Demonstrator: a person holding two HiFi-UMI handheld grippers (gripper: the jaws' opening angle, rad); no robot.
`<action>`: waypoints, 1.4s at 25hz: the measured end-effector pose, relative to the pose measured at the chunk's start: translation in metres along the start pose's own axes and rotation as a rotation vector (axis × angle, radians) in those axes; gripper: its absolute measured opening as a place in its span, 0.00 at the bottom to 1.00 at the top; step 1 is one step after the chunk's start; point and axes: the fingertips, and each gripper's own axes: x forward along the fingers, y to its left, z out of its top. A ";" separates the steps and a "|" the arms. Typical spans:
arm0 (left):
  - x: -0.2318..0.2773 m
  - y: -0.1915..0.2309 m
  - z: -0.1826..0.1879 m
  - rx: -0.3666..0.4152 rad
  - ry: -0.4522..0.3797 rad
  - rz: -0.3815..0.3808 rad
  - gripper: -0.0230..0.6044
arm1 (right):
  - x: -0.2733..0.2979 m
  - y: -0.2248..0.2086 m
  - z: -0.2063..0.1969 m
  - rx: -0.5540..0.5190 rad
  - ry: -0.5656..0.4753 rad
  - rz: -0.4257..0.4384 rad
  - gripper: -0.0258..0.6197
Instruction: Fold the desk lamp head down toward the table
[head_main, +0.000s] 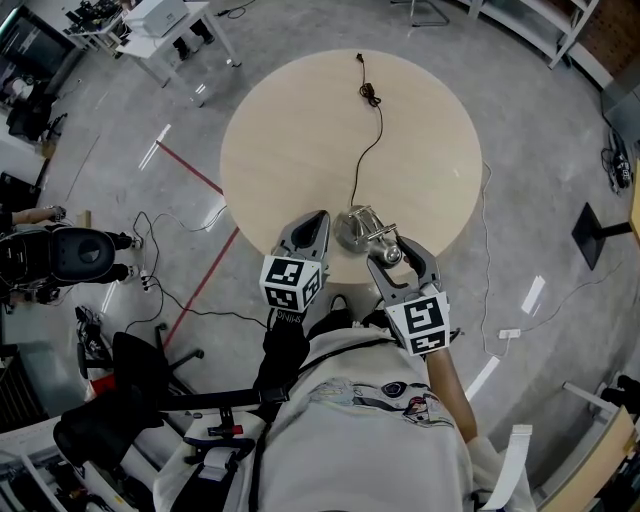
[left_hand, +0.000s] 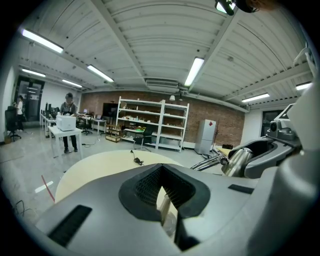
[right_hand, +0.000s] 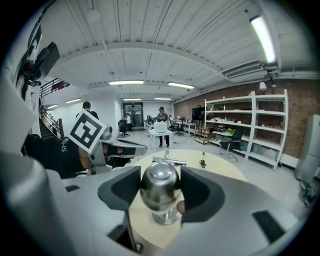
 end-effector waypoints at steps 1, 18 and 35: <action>0.000 0.000 0.000 0.000 0.000 0.001 0.04 | 0.000 0.000 0.000 -0.002 0.000 0.000 0.43; -0.005 0.001 -0.012 -0.006 0.024 0.014 0.04 | -0.007 0.002 -0.019 -0.012 0.030 0.000 0.43; -0.005 -0.004 -0.018 -0.002 0.039 0.009 0.04 | -0.009 0.007 -0.063 -0.038 0.095 -0.007 0.43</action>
